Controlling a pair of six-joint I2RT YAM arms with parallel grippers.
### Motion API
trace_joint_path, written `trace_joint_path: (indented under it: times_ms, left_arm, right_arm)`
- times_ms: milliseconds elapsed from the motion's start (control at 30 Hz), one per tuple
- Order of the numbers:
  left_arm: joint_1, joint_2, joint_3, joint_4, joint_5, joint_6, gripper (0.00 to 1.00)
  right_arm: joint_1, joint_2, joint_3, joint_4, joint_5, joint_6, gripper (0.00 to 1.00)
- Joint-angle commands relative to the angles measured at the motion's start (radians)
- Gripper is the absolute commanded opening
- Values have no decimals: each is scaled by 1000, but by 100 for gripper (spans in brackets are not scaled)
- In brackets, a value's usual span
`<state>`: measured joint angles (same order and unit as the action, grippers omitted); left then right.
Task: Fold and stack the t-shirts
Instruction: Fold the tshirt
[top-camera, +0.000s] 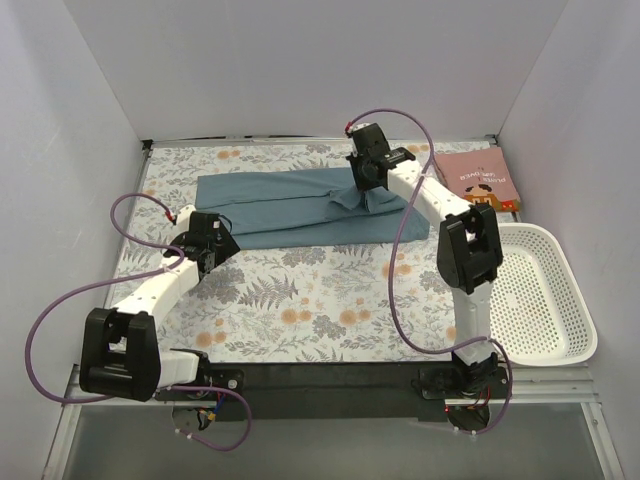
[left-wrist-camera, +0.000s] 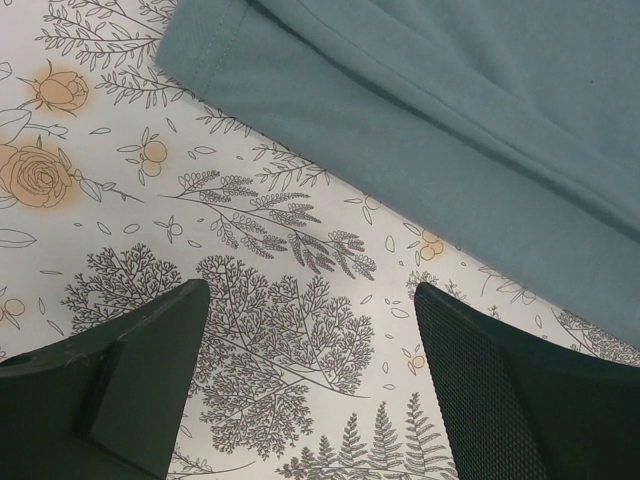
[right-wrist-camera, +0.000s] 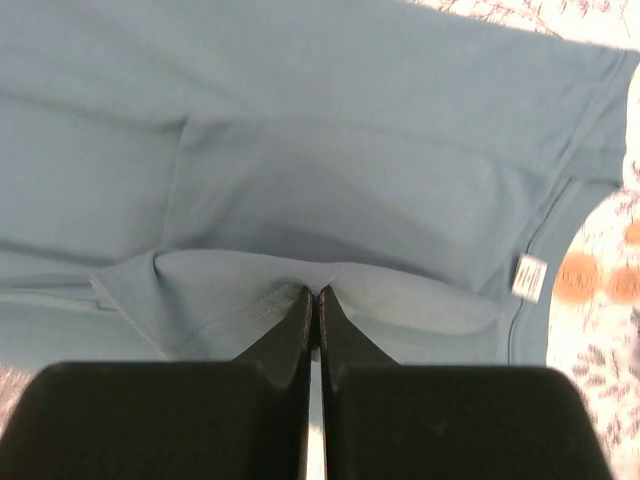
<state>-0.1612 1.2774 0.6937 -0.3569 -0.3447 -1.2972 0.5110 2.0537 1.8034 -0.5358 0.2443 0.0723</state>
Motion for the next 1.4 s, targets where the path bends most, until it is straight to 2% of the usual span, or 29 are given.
trace_joint_path:
  times_ms: [0,100,233,300,333,433,533,633,667,733,800,900,1133,1233,1367]
  left_arm:
    - [-6,-1,10,16,-11,10,83]
    - [-11,11,12,16,3,10,83]
    - [-14,16,13,15,4,12,83]
    - [-14,17,12,16,4,12,83]
    - [-12,16,12,16,4,12,83]
    - [-12,17,12,16,6,9,83]
    - [-12,16,15,15,6,-10,83]
    - [-11,25,58,-5,26,-42,83]
    - [-11,30,90,-4,33,-51,83]
    - [-9,51,122,12,32,-53,83]
    - [-3,117,187,15,32,-50,83]
    - [25,239,280,13,50,-51,83]
    - [92,529,444,-54,61,-51,82]
    - [117,568,445,-88,67,-53,82]
    - [126,551,367,-154,36,-83,82]
  right_arm:
    - [-42,107,143,-16,-37,-25,1]
    - [-55,179,230,-9,-46,-26,1]
    - [-68,232,258,40,-60,-29,4]
    - [-74,246,258,63,-54,-23,11]
    - [-78,246,258,65,-51,-11,22]
    - [-94,218,243,68,-65,14,35]
    - [-123,129,157,71,-106,52,40]
    - [-176,-4,-11,100,-218,115,41]
    - [-205,-44,-136,121,-236,130,40]
    - [-239,-163,-264,210,-319,185,41]
    - [-290,-263,-449,307,-420,242,41]
    - [-341,-344,-631,394,-484,273,40]
    - [-469,-331,-828,572,-637,330,38]
    - [-502,-294,-891,629,-614,339,37]
    - [-554,-274,-943,643,-576,351,37]
